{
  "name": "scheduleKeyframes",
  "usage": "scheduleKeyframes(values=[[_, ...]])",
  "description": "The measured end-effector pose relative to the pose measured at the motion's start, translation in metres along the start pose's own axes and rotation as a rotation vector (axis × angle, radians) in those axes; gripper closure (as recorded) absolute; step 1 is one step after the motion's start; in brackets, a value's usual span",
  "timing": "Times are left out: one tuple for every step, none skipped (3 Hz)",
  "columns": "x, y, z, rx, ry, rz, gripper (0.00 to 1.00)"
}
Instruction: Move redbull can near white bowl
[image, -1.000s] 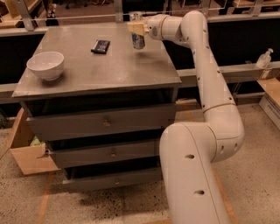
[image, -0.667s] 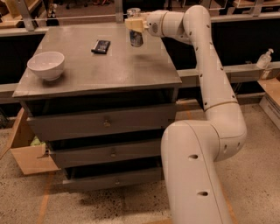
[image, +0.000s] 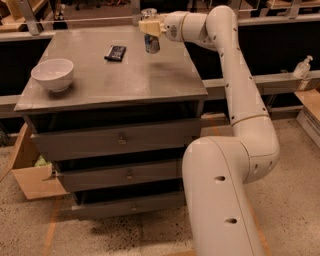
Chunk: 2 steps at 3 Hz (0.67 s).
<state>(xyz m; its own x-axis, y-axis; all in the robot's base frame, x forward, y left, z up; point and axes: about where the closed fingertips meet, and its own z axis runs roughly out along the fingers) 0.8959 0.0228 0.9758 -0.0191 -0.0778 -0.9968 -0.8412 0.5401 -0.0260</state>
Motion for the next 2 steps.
scheduleKeyframes(values=[[-0.009, 0.023, 0.014, -0.054, -0.009, 0.025, 1.0], [-0.017, 0.055, 0.027, -0.113, -0.012, 0.061, 1.0]])
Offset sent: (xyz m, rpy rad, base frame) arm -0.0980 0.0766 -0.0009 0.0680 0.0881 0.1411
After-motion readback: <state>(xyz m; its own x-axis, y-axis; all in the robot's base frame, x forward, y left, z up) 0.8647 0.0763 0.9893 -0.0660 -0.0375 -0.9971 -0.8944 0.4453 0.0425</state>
